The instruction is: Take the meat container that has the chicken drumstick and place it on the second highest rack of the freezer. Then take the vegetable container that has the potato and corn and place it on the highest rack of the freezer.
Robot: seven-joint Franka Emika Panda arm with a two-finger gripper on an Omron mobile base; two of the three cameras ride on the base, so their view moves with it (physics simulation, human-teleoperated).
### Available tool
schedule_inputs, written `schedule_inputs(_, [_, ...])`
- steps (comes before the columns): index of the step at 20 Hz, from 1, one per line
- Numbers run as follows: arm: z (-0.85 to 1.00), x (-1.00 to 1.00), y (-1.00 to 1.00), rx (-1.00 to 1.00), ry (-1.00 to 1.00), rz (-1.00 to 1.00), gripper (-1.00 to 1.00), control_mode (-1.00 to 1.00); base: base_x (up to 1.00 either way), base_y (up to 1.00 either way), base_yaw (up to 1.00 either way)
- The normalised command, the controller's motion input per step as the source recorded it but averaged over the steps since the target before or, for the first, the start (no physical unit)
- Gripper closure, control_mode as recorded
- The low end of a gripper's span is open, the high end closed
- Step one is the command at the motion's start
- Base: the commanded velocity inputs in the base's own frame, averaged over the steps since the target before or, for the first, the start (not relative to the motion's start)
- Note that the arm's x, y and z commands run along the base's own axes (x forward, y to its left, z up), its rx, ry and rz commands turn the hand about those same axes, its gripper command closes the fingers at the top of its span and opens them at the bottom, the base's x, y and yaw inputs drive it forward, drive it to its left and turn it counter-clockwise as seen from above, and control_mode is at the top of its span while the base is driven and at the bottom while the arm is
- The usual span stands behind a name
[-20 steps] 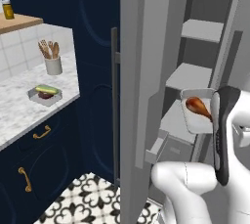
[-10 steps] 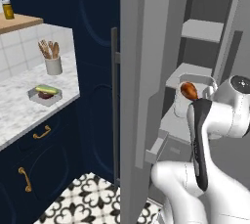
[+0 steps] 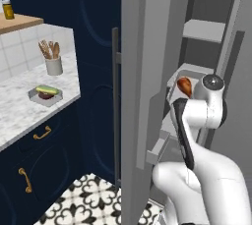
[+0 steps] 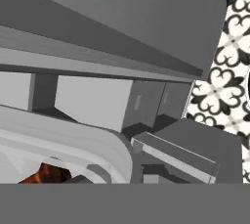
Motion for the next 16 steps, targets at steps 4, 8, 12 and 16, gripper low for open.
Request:
schedule_inputs(4, [-0.12, 0.52, -0.40, 0.02, 0.00, -0.01, 1.00, -1.00, 0.00, 0.00, 0.00])
schedule_inputs(8, [-0.06, 0.76, -0.23, 0.03, 0.00, 0.00, 1.00, -1.00, 0.00, 0.00, 0.00])
schedule_inputs(12, [-0.02, 0.69, -0.26, 0.02, 0.00, -0.02, 1.00, -1.00, 0.00, 0.00, 0.00])
schedule_inputs(16, [-0.03, 0.57, -0.44, 0.00, 0.00, -0.08, 1.00, -1.00, 0.00, 0.00, 0.00])
